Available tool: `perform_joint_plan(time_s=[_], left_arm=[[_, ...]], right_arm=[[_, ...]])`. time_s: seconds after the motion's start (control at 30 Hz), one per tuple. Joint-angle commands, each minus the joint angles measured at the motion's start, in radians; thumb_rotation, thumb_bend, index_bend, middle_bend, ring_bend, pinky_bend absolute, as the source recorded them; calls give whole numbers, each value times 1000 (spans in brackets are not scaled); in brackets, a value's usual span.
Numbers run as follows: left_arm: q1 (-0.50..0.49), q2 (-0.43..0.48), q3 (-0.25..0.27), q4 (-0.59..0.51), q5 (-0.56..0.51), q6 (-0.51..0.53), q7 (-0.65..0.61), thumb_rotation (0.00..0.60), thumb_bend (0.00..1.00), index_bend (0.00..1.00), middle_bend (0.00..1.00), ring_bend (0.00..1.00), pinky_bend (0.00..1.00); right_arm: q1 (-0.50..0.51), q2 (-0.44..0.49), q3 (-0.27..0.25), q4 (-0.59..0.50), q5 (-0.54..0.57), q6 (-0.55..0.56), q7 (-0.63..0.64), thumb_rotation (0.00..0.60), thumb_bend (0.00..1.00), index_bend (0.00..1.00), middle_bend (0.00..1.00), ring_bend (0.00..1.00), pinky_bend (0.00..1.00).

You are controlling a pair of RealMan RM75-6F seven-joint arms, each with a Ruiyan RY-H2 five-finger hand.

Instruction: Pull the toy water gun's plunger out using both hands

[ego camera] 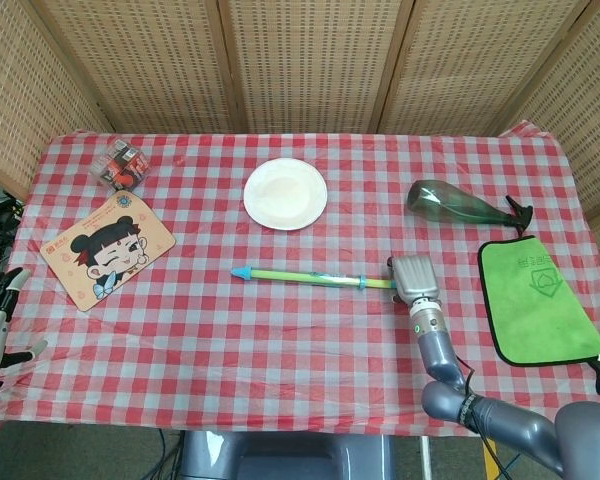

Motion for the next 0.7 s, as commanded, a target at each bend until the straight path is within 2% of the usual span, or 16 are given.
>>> perform_joint_plan(time_s=[0.03, 0.33, 0.7], left_arm=[[0, 1, 1, 0, 1, -1, -1, 600, 132, 0, 0, 0, 0], [-3, 1, 2, 0, 1, -4, -3, 600, 133, 0, 0, 0, 0], [-6, -1, 1, -3, -2, -7, 6, 600, 134, 0, 0, 0, 0]], right_arm=[[3, -3, -6, 8, 12, -8, -5, 600, 492, 540, 1000, 1000, 720], [13, 0, -10, -2, 33, -8, -8, 600, 560, 597, 1000, 1000, 720], [4, 80, 14, -128, 16, 5, 64, 600, 568, 717, 1000, 1000, 720]])
